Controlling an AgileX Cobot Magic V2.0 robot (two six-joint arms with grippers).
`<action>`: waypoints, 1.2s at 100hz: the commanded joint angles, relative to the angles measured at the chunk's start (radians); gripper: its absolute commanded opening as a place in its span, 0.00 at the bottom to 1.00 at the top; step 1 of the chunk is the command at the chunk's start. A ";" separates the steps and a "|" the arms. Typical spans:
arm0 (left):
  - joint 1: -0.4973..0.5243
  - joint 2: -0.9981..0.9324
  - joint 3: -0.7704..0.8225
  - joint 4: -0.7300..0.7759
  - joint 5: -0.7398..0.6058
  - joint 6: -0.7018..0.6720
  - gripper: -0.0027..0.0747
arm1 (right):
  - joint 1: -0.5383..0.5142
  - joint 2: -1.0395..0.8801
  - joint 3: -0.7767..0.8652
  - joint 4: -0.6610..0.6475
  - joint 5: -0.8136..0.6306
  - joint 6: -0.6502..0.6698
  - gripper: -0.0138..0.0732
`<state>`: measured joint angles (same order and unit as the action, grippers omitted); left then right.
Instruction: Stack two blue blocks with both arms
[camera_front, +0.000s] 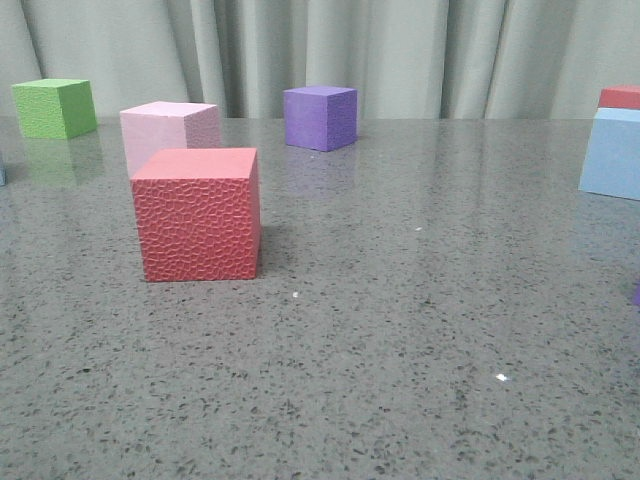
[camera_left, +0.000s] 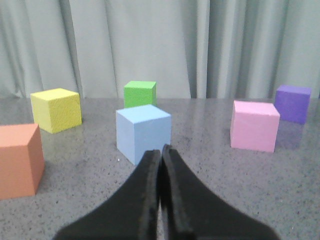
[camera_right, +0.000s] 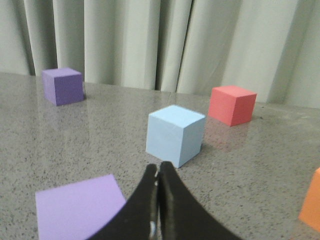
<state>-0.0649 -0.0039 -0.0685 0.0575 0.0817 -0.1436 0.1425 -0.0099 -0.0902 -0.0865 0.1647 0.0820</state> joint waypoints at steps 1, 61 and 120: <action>-0.009 0.030 -0.093 -0.007 -0.035 0.000 0.01 | -0.006 0.046 -0.122 0.005 0.044 -0.008 0.08; -0.009 0.583 -0.803 -0.016 0.656 0.000 0.01 | -0.006 0.430 -0.706 0.086 0.611 -0.008 0.08; -0.009 0.768 -0.872 -0.071 0.734 0.000 0.01 | -0.006 0.564 -0.789 0.086 0.733 -0.008 0.08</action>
<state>-0.0649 0.7547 -0.9038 0.0000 0.8684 -0.1436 0.1425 0.5405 -0.8453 0.0000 0.9626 0.0820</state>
